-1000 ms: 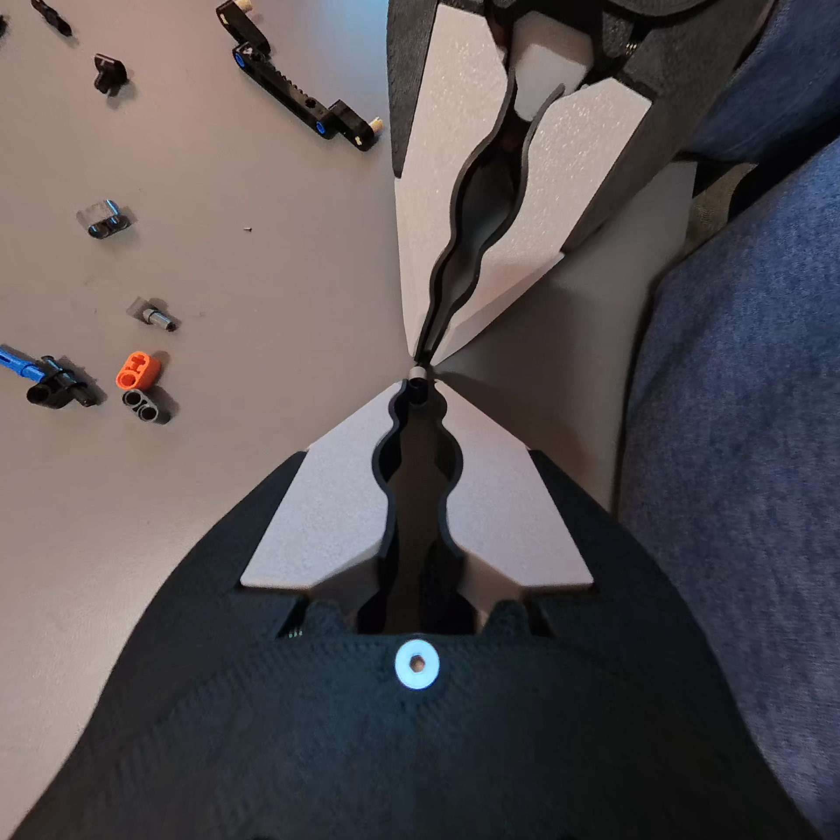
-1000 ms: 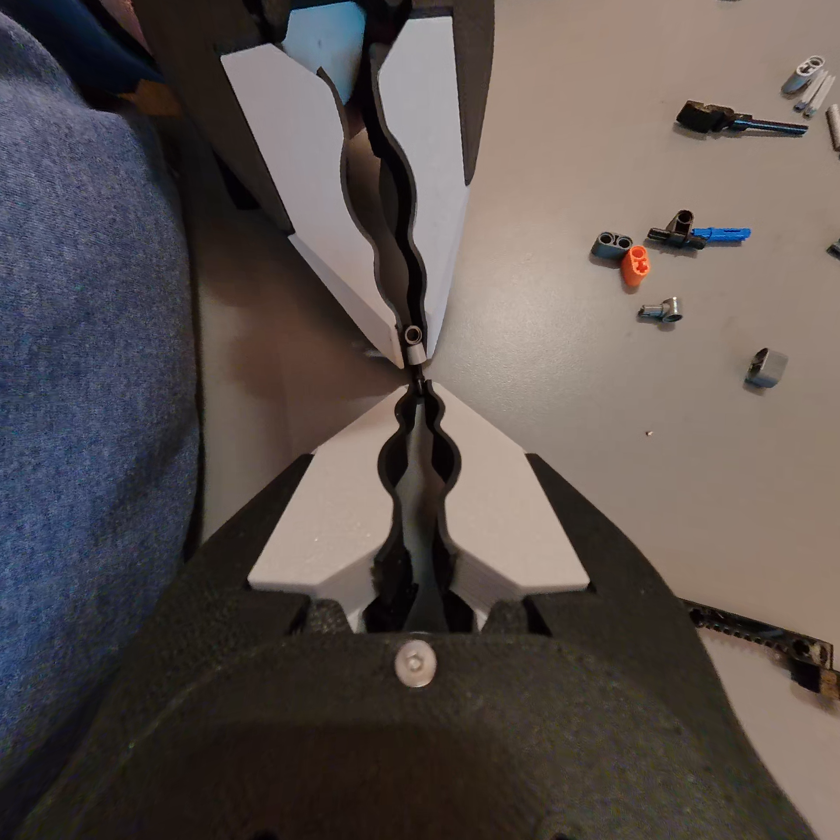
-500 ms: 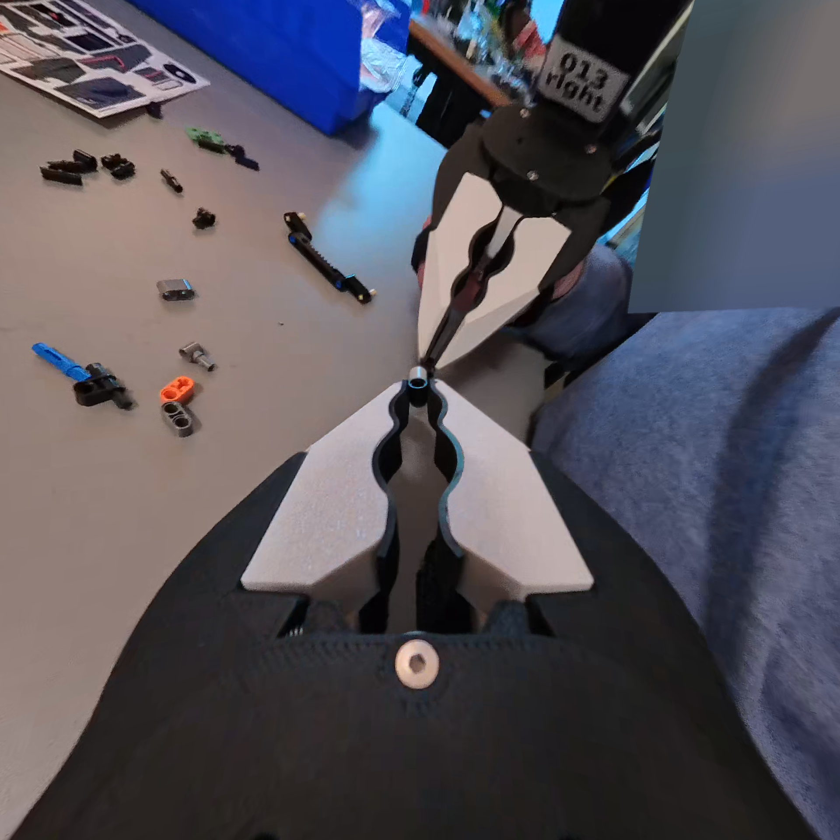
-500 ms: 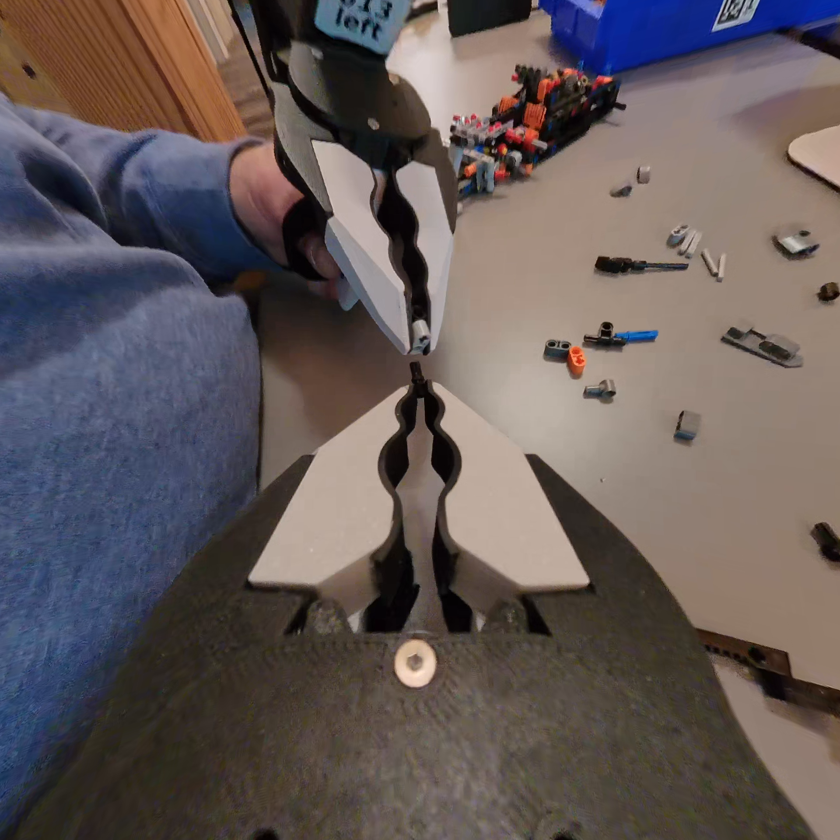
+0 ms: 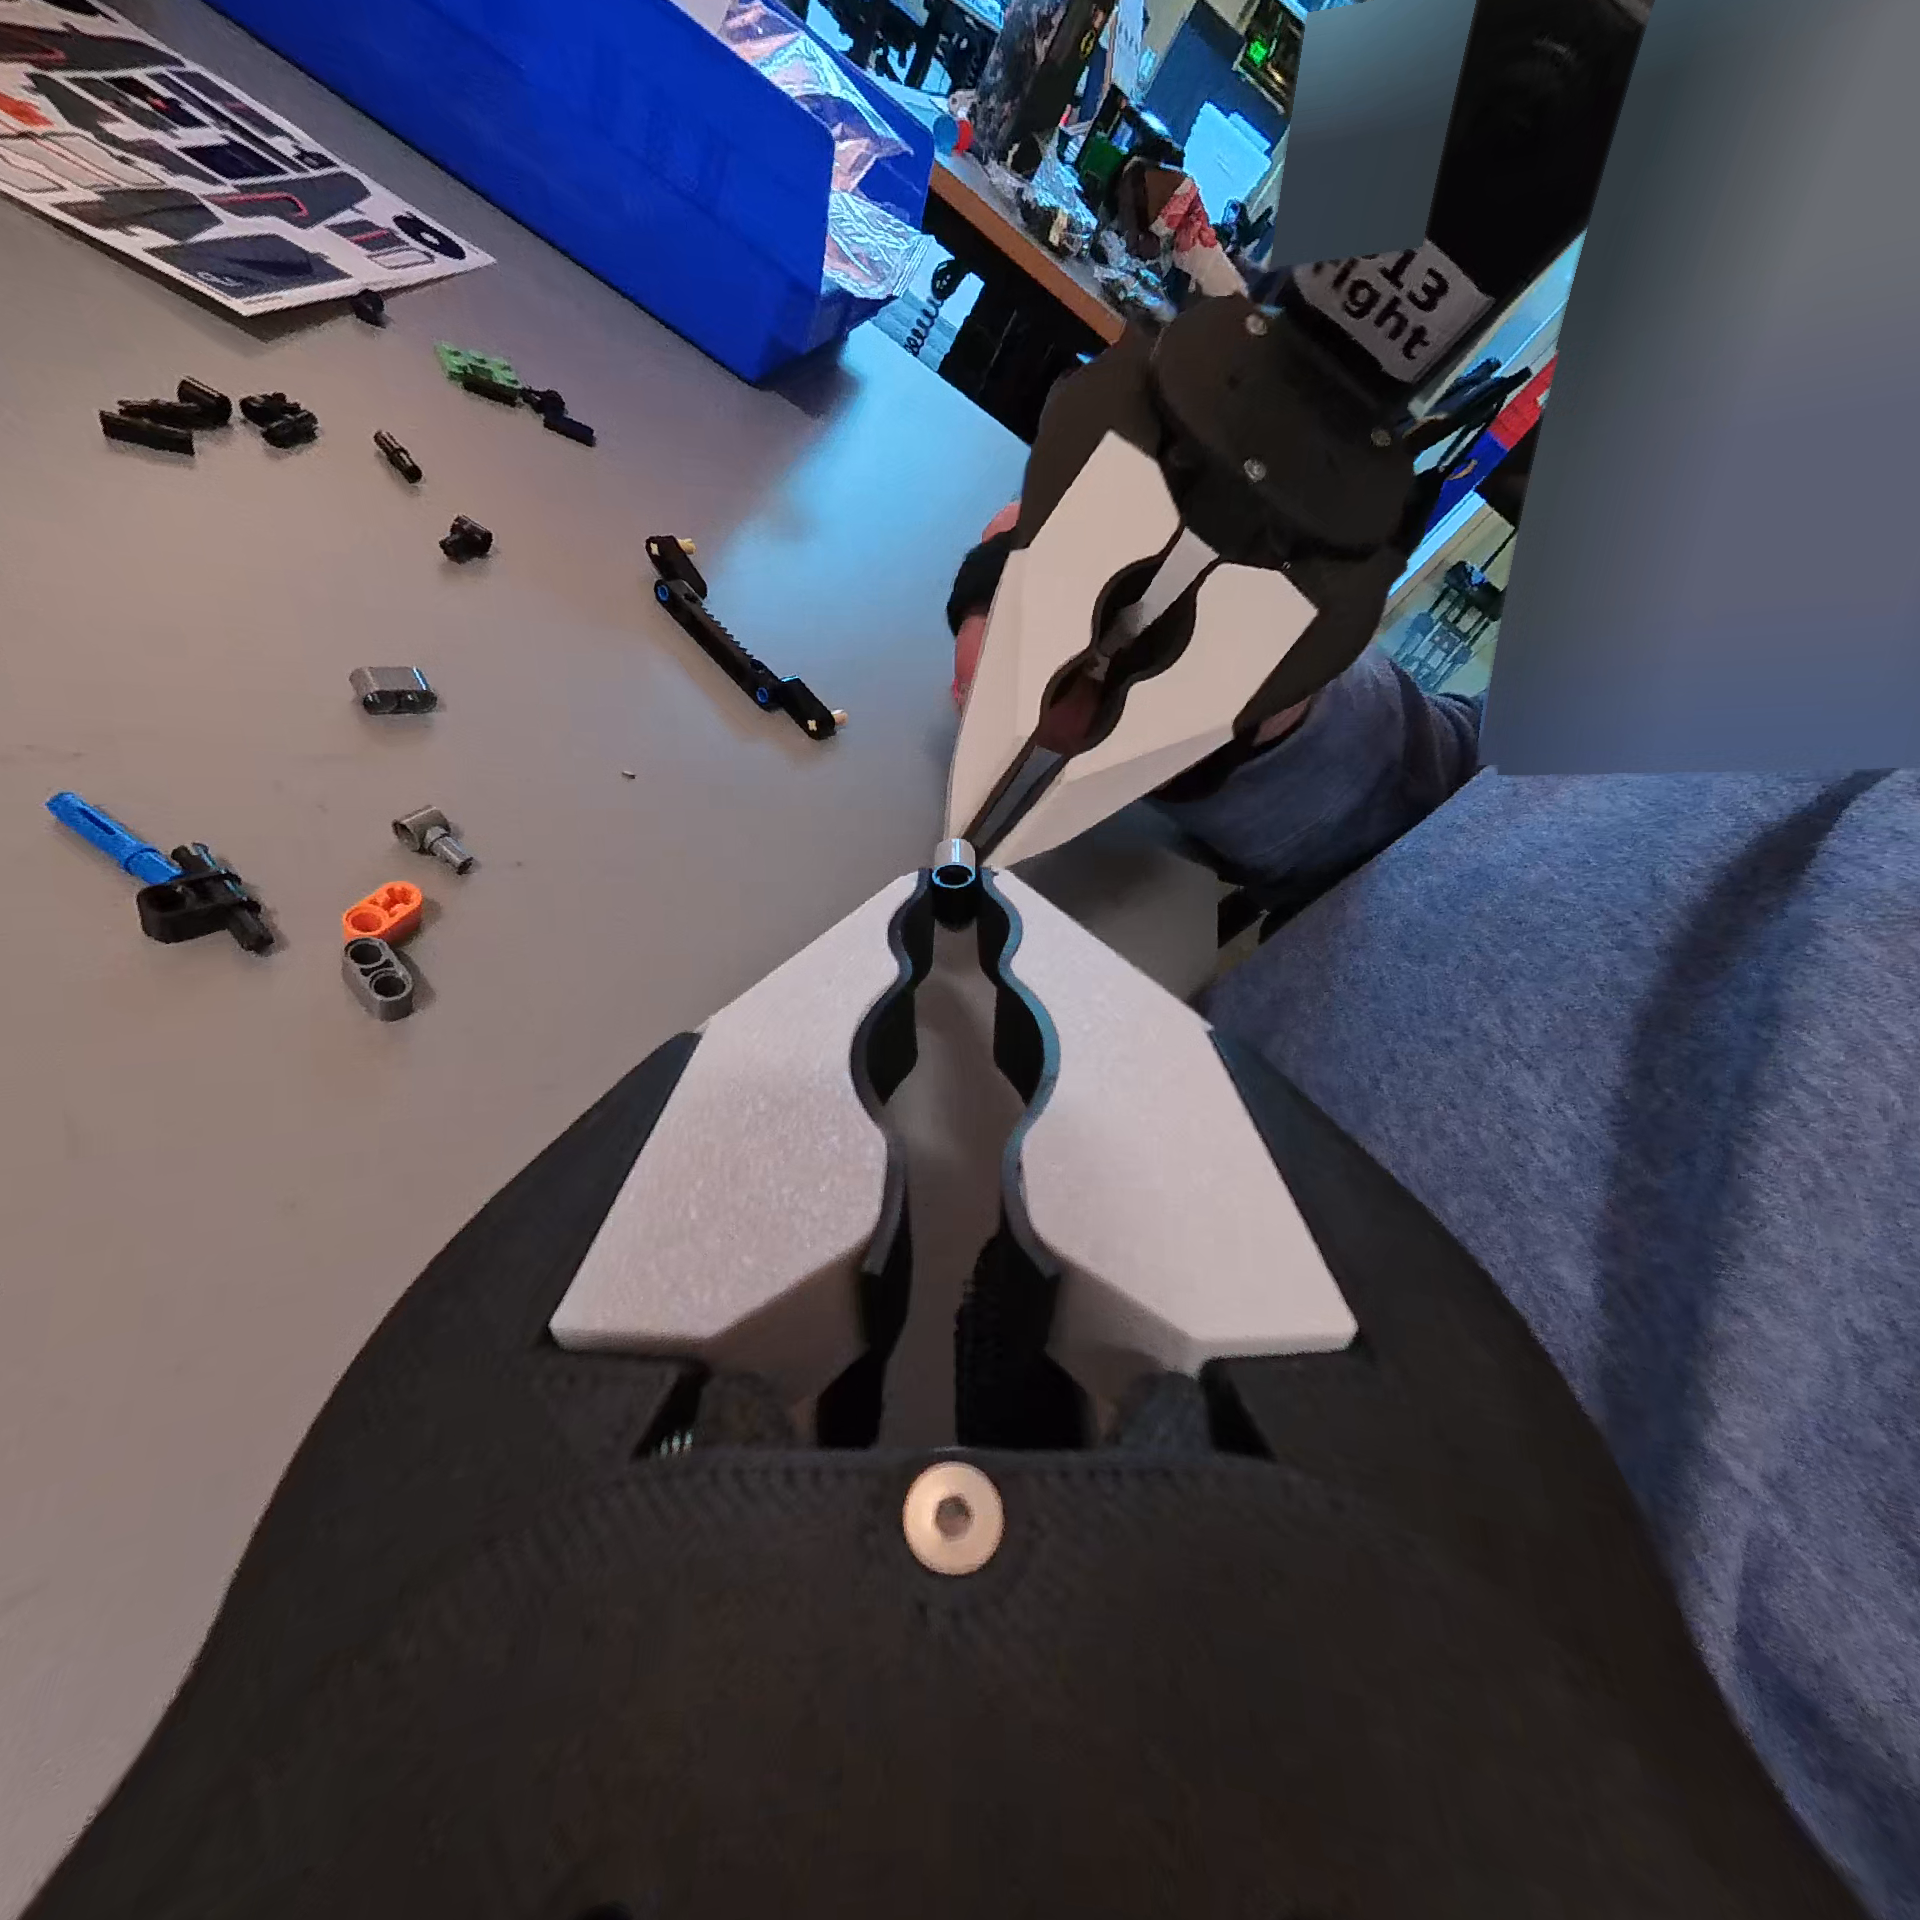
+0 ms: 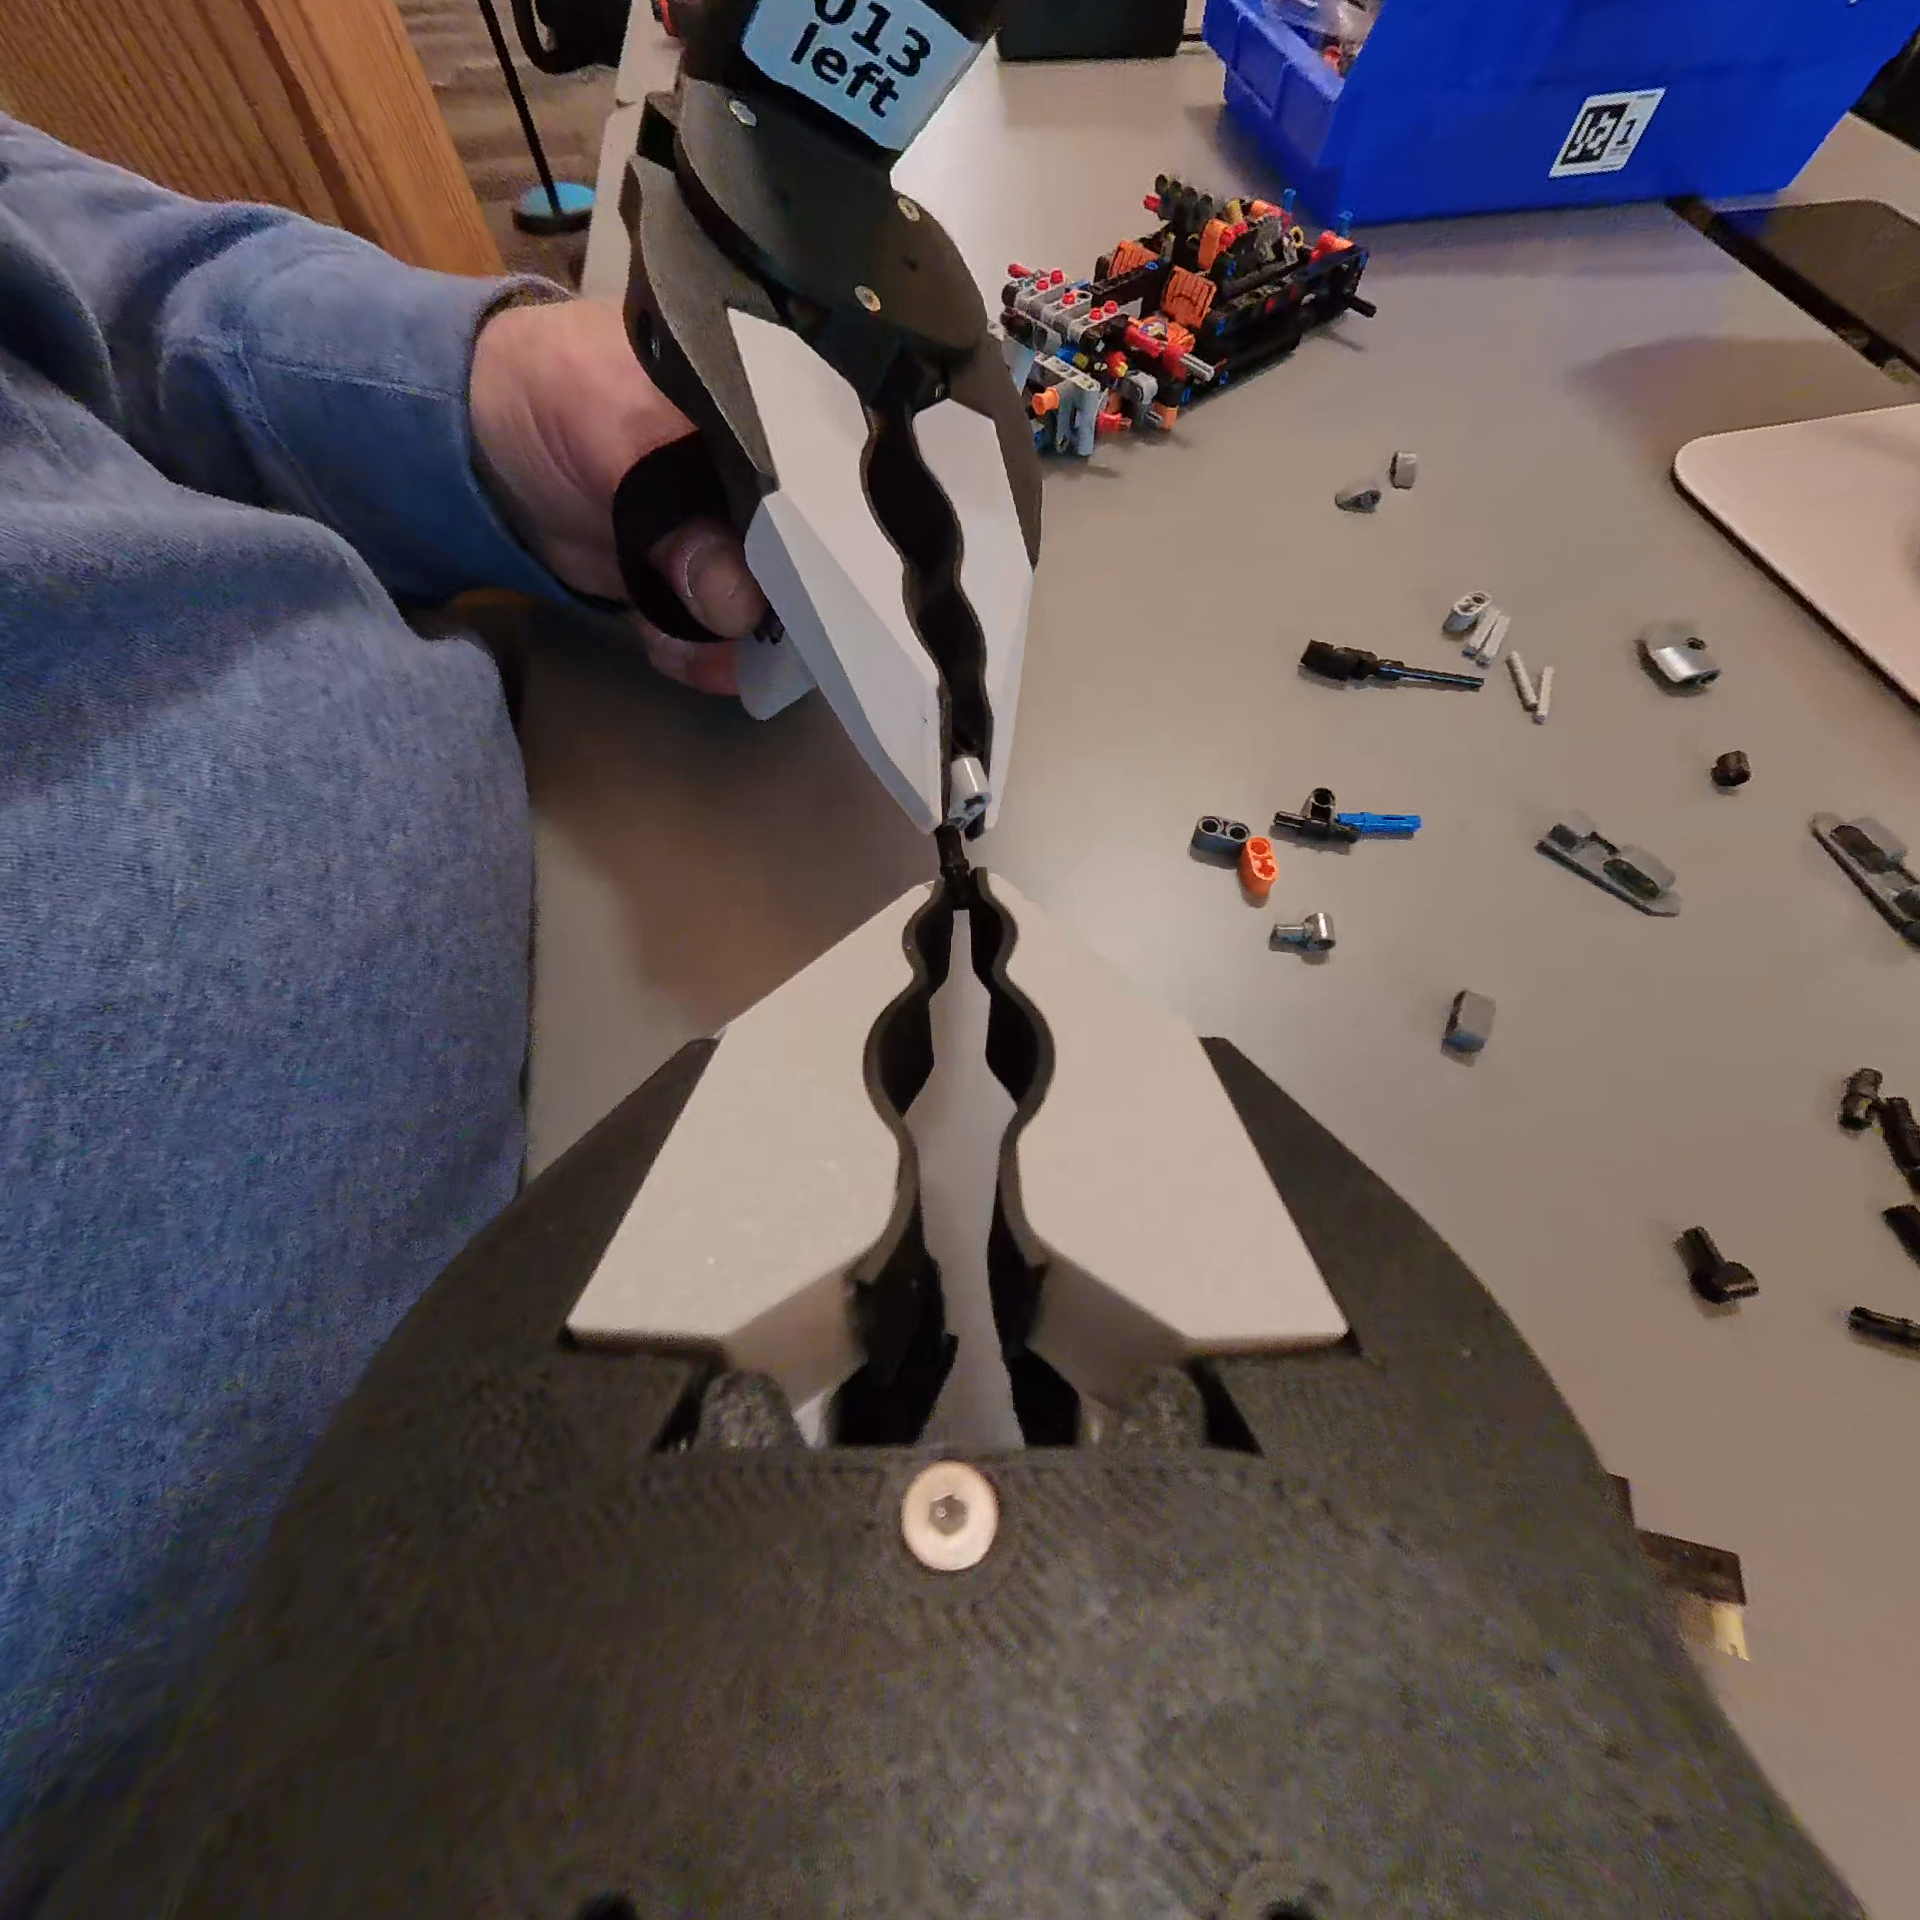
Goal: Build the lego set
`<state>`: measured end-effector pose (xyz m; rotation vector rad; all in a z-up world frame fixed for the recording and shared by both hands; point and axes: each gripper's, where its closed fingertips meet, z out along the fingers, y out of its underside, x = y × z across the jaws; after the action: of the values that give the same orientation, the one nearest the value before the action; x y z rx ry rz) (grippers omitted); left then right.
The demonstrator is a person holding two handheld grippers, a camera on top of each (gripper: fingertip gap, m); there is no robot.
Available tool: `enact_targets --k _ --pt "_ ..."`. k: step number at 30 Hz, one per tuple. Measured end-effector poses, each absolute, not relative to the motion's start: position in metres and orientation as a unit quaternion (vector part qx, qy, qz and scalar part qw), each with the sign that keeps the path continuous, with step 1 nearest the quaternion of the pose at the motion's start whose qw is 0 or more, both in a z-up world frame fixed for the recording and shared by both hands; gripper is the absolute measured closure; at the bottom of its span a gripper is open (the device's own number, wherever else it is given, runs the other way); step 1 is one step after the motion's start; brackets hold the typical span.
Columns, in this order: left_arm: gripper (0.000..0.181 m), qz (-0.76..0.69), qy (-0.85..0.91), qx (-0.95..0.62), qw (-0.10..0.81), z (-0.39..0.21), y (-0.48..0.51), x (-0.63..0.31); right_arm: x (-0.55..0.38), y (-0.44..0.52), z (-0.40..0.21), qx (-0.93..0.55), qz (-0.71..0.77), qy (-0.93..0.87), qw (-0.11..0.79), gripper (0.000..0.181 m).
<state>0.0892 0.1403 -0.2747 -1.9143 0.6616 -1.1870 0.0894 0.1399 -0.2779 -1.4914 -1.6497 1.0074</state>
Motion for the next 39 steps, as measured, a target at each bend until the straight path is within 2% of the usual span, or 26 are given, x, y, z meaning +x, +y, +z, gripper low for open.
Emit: enact_targets --k 1,26,30,37,39 --pt "0.176 -0.470 0.256 -0.750 0.388 -0.274 0.141 0.089 0.089 0.140 -0.277 -0.574 0.386 -0.634 0.345 0.181" --pt "0.178 -0.500 0.225 -0.743 0.383 -0.274 0.150 0.091 0.084 0.149 -0.275 -0.586 0.410 -0.602 0.354 0.181" --pt "0.178 -0.543 0.198 -0.723 0.379 -0.264 0.151 0.090 0.084 0.149 -0.265 -0.567 0.425 -0.595 0.379 0.173" --pt "0.179 -0.629 0.167 -0.674 0.351 -0.246 0.147 0.094 0.083 0.144 -0.249 -0.518 0.415 -0.608 0.436 0.174" --pt "0.180 -0.643 0.160 -0.663 0.347 -0.242 0.147 0.093 0.084 0.145 -0.245 -0.510 0.412 -0.607 0.448 0.179"
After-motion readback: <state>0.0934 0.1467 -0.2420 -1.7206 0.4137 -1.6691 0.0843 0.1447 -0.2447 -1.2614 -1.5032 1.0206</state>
